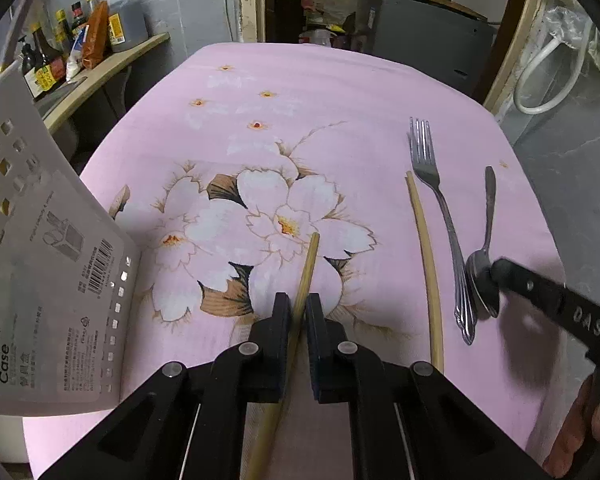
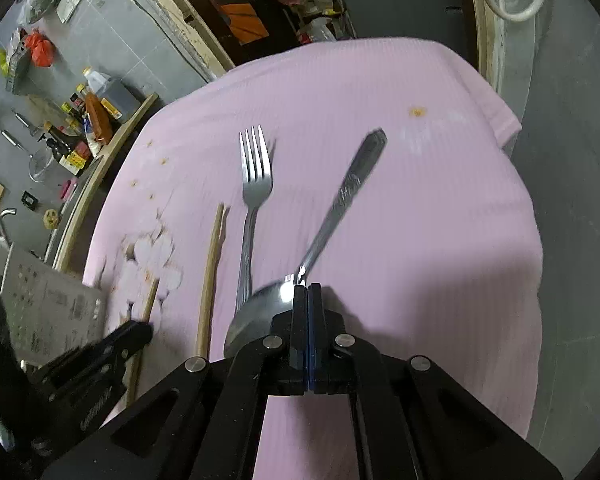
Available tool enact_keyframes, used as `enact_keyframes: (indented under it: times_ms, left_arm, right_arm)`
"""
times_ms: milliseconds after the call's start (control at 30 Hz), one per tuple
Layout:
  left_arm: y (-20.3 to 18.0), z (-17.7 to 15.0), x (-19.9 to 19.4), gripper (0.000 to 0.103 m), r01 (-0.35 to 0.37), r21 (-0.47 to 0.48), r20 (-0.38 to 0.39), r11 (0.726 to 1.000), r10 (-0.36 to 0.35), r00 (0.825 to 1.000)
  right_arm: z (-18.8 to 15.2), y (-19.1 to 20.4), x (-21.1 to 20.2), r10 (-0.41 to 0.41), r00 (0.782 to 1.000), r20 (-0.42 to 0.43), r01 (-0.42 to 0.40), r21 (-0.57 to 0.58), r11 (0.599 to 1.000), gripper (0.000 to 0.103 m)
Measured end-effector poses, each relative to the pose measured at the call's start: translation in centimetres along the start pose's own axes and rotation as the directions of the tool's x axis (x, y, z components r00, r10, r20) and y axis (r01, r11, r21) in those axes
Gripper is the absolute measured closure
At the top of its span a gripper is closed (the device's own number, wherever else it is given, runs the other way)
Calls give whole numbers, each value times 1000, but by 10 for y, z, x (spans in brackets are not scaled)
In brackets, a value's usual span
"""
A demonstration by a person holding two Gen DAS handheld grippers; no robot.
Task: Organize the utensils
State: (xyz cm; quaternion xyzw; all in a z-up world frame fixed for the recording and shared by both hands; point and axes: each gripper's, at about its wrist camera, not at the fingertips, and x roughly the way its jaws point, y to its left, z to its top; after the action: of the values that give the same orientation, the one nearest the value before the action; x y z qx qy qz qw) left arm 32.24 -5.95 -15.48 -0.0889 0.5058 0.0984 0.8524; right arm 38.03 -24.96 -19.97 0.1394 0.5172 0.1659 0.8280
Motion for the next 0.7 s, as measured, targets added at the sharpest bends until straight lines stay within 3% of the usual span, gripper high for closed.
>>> enact_keyframes:
  times_ms: [367, 500, 700]
  left_arm:
    - [6, -10, -7, 94, 18, -24, -31, 1000, -19, 999]
    - [9, -15, -9, 94, 18, -32, -25, 999, -19, 1000]
    - [7, -17, -10, 92, -3, 3, -19, 1000, 3, 1000]
  right_arm:
    - [-5, -9, -5, 73, 997, 9, -73, 52, 996, 99]
    - [-15, 6, -15, 20, 999, 29, -17, -106, 994, 85]
    - [-39, 33, -19, -56, 998, 36, 65, -351, 934, 80]
